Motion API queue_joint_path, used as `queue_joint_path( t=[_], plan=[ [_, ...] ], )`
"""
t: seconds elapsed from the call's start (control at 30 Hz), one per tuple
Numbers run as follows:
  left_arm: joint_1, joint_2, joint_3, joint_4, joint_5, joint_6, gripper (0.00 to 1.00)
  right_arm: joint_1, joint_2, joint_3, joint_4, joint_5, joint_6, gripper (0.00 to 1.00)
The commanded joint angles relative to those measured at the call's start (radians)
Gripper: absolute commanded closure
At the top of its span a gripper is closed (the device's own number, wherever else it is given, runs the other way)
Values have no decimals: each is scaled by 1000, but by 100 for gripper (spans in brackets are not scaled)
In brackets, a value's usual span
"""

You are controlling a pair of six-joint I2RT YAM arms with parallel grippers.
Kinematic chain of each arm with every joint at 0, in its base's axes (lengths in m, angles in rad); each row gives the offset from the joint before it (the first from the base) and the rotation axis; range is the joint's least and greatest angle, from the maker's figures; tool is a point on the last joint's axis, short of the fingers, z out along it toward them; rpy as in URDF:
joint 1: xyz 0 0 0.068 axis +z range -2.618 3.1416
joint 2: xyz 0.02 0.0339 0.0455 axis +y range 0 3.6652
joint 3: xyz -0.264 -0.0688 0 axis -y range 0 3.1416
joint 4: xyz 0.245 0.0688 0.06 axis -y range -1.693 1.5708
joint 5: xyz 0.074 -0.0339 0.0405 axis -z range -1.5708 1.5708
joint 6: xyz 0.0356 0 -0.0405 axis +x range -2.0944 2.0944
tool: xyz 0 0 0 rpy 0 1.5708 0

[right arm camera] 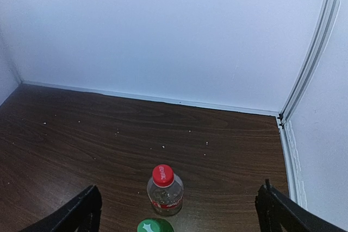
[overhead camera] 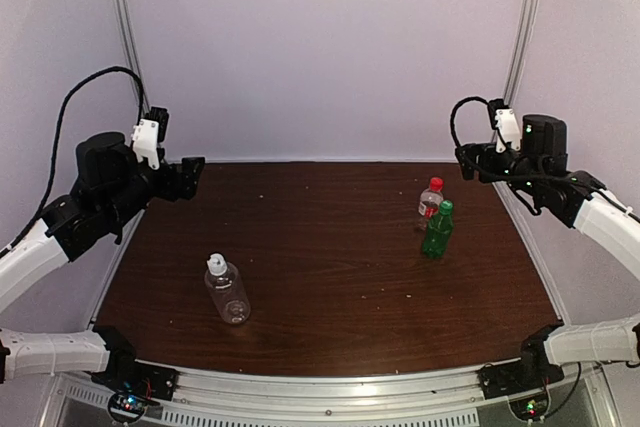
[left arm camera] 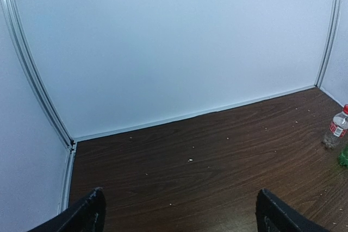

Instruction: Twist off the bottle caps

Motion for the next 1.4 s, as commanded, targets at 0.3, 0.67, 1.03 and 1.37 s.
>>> queue_joint_path(
  t=[0.3,0.67,1.03,1.37],
  plan=[
    [-7,7,-5,50,20,22,2,7,-2,6,-6,-9,-5,0],
    [-7,7,24,6,19,7,2,7,8,74,-62,38,7,0],
    [-9,62,200,-332,144,2,2,7,48,151,-141,33,3,0],
    [-180,104,250,-639,170,-66,3,7,73,141,-135,-12,13,0]
  ],
)
